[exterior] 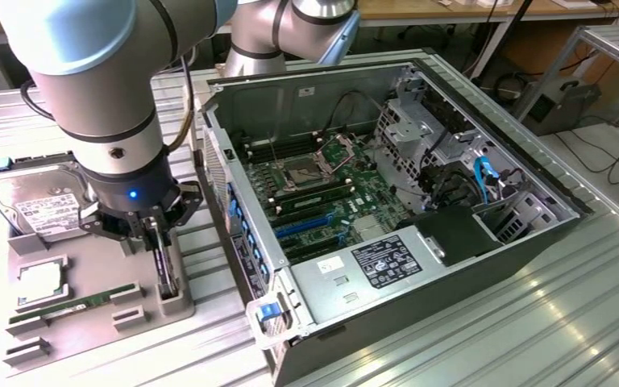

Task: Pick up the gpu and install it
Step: 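Pick up the gpu and move the gpu toward the slot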

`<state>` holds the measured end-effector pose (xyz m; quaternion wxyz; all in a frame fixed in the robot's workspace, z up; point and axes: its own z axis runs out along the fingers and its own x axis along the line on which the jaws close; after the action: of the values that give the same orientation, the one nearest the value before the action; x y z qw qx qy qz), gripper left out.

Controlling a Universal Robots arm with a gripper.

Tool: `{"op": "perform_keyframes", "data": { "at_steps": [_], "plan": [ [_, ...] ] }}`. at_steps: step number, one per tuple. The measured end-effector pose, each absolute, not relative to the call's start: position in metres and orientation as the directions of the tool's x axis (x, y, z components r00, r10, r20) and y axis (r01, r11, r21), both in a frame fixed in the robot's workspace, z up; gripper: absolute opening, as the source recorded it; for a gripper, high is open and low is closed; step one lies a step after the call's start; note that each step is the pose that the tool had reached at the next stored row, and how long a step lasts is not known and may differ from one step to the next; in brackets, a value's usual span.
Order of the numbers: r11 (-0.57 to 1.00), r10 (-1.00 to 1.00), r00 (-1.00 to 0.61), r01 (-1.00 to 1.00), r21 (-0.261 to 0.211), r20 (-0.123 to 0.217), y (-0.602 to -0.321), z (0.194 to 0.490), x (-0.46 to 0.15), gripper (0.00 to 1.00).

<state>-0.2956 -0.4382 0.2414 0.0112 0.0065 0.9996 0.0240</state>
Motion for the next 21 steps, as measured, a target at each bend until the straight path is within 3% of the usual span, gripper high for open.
{"op": "perform_keyframes", "data": {
  "at_steps": [14, 21],
  "plan": [
    [0.998, -0.046, -0.999, -0.047, 0.049, -0.022, -0.438, 0.245, -0.296, 0.26],
    [0.998, -0.046, -0.999, -0.047, 0.051, -0.022, -0.439, 0.271, -0.296, 0.26]
  ]
}}
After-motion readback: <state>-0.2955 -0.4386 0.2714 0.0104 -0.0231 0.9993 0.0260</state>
